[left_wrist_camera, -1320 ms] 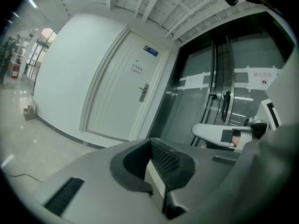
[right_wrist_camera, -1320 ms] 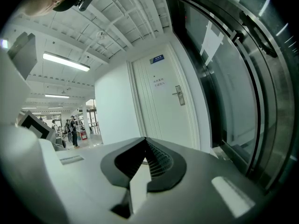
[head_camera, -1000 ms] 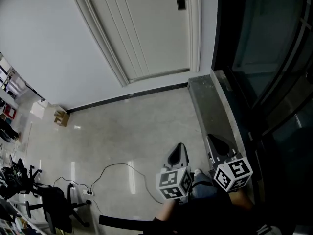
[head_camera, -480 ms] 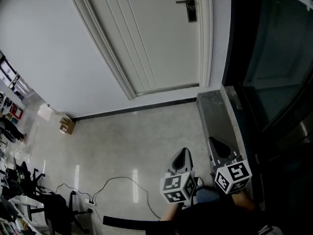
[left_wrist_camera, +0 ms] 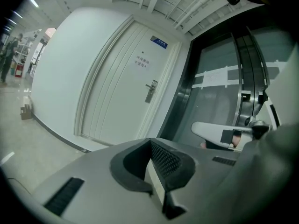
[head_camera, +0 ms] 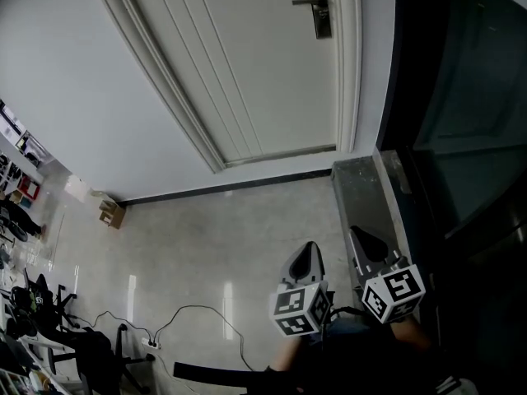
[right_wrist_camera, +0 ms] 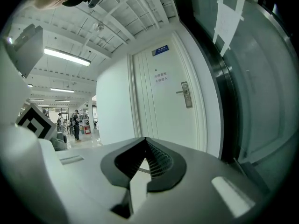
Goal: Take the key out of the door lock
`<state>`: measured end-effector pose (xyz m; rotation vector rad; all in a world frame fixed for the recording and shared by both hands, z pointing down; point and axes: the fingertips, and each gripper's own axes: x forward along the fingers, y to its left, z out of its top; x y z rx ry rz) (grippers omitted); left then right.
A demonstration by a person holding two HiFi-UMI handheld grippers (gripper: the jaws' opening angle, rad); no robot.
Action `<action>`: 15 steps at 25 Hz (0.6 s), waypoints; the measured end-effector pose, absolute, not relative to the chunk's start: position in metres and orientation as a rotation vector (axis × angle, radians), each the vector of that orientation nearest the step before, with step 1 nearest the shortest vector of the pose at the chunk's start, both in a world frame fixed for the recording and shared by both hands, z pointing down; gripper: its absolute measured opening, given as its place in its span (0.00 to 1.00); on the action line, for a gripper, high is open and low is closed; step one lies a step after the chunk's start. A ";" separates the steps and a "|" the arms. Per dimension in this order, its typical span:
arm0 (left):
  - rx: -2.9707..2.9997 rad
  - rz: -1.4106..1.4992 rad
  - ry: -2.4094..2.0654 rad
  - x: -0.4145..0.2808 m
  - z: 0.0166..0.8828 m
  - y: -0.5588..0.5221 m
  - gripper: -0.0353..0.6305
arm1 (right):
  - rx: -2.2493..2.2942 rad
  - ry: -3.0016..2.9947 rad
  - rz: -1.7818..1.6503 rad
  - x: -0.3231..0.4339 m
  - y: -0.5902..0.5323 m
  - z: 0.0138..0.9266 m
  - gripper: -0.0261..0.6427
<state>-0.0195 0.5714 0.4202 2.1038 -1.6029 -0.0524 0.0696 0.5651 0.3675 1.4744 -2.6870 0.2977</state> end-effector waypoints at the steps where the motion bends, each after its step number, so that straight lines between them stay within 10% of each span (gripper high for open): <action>1: 2.097 -0.052 -1.601 -0.018 0.422 0.566 0.05 | 1.475 -2.681 0.310 0.072 0.560 0.370 0.04; 15: 2.122 -0.059 -1.577 -0.038 0.426 0.450 0.05 | 1.524 -2.679 0.319 0.055 0.450 0.378 0.04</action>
